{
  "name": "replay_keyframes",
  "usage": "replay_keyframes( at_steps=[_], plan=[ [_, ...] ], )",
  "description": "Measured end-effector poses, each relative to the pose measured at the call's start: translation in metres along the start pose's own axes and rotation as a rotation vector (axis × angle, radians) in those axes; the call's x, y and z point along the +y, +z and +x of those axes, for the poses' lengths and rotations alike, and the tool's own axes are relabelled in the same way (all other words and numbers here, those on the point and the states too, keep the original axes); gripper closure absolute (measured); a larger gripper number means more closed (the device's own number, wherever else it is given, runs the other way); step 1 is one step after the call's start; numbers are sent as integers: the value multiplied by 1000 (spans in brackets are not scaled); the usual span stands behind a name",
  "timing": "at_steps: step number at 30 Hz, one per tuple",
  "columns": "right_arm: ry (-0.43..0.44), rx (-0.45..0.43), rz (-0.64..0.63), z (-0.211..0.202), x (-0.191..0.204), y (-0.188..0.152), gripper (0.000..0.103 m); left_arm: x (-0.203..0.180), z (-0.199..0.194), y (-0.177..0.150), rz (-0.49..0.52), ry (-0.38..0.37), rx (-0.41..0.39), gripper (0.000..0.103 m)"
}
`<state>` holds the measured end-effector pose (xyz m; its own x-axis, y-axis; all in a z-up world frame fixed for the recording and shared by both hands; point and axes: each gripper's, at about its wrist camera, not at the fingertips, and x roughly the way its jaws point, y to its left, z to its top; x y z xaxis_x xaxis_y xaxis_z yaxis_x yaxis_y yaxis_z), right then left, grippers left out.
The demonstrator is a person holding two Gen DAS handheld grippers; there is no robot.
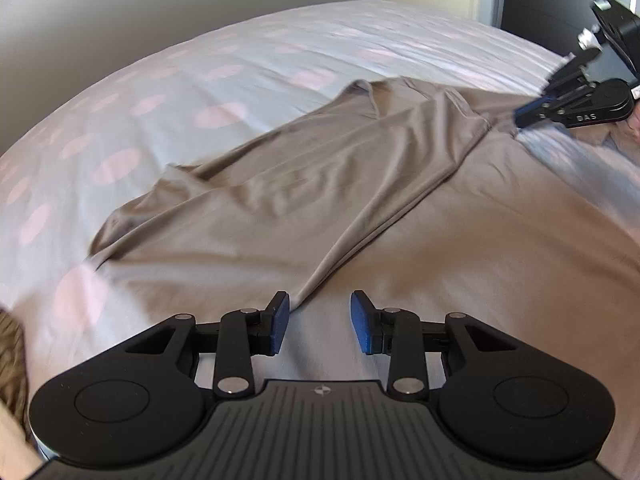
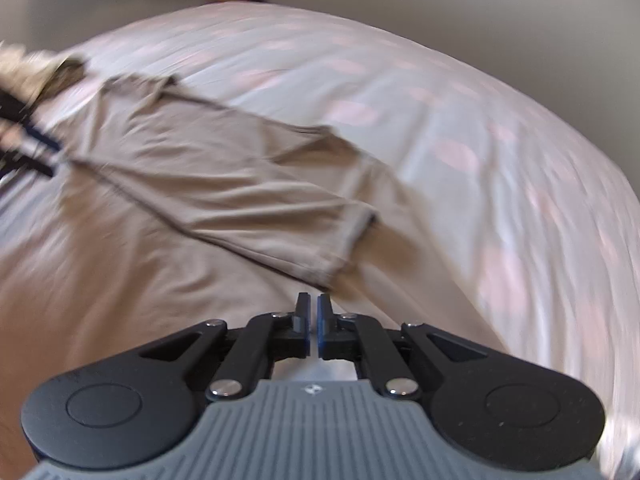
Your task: Fold clothes
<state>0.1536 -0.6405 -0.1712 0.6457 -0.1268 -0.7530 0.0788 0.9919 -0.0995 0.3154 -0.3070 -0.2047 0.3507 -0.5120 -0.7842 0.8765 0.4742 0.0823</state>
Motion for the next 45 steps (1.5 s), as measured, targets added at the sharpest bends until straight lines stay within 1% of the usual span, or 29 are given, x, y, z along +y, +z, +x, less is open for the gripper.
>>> replay_keyframes(
  at_steps=[2, 3, 4, 6, 9, 11, 12, 13, 15, 17, 19, 22, 24, 25, 30, 33, 35, 41, 44, 45],
  plan=[
    [-41, 0, 136, -18, -25, -12, 97, 6, -16, -6, -44, 33, -11, 71],
    [-64, -1, 198, -29, -36, -19, 96, 8, -24, -9, -67, 55, -18, 69],
    [-85, -4, 249, -40, -46, -26, 95, 10, -33, -12, -90, 77, -26, 65],
    [-129, -13, 341, -66, -64, -43, 91, 13, -48, -18, -133, 119, -40, 62],
    [-201, -13, 435, -103, -83, -69, 89, 14, -64, -29, -198, 172, -53, 62],
    [-246, -13, 496, -126, -91, -88, 89, 15, -71, -40, -253, 187, -67, 62],
    [-267, -13, 524, -136, -93, -98, 87, 16, -74, -46, -275, 189, -71, 62],
    [-286, -10, 551, -143, -94, -108, 78, 16, -75, -50, -285, 196, -71, 62],
    [-321, 0, 603, -156, -95, -127, 66, 14, -77, -59, -294, 215, -66, 62],
    [-356, 11, 662, -166, -96, -147, 66, 13, -74, -63, -299, 225, -61, 62],
    [-390, 26, 736, -168, -98, -165, 66, 12, -70, -67, -303, 232, -56, 62],
    [-401, 30, 864, -161, -102, -188, 66, 12, -64, -72, -308, 242, -48, 62],
    [-416, 39, 931, -152, -104, -197, 66, 14, -64, -72, -320, 237, -65, 62],
    [-427, 48, 945, -147, -105, -199, 66, 15, -65, -71, -328, 236, -77, 62],
    [-489, 101, 966, -123, -107, -198, 65, 24, -62, -68, -360, 248, -98, 62],
    [-510, 137, 980, -118, -103, -192, 56, 31, -57, -66, -367, 270, -91, 62],
    [-517, 162, 999, -116, -99, -188, 56, 35, -55, -65, -367, 281, -89, 62],
    [-554, 157, 1112, -117, -88, -193, 56, 40, -59, -64, -369, 254, -108, 62],
    [-572, 155, 1130, -115, -83, -188, 56, 41, -61, -64, -378, 242, -116, 62],
    [-576, 154, 1139, -113, -83, -187, 54, 42, -61, -64, -382, 238, -120, 62]
  ],
)
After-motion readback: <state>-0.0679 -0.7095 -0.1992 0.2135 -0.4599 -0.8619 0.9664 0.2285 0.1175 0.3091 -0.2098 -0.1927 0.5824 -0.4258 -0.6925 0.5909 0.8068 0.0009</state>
